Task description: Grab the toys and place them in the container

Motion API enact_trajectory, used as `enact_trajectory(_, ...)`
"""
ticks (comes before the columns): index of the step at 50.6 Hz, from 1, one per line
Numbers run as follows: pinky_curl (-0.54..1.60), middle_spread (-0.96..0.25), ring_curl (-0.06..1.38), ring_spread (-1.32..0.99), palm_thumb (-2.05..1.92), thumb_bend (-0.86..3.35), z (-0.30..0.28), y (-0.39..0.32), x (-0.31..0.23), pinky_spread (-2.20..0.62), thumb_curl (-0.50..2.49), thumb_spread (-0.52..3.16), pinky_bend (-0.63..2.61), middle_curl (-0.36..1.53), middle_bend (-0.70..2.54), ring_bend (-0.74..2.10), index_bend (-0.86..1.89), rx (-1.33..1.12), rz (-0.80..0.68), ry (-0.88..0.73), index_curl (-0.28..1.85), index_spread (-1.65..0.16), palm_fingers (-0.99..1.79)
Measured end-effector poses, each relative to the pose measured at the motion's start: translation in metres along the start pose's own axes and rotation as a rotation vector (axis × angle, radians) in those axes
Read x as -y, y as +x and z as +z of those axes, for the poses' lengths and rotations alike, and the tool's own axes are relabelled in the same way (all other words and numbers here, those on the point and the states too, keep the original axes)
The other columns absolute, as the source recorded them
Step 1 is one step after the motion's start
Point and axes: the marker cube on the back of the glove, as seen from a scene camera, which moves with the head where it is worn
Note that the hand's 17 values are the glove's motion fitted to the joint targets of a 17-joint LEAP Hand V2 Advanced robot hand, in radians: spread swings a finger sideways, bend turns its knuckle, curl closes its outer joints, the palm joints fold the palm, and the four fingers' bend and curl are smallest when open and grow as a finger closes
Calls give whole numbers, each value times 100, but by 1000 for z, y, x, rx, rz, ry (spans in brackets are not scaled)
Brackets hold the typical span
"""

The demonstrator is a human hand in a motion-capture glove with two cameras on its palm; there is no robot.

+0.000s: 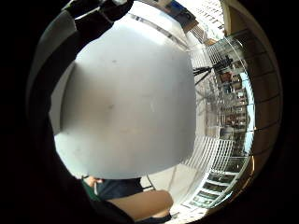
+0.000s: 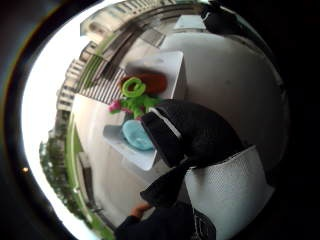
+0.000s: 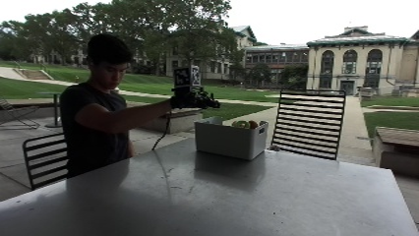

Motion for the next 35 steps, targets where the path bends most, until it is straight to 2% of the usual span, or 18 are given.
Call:
enact_trajectory(11, 30, -9, 26, -11, -5, -4, 29, 79, -13, -1, 26, 124, 82, 50, 27, 39, 24, -3, 95, -56, 60, -39, 9)
enact_trajectory(35, 30, -9, 25, -13, -5, -4, 49, 100, -47, -1, 23, 122, 73, 47, 23, 34, 22, -13, 148, -110, 57, -39, 14)
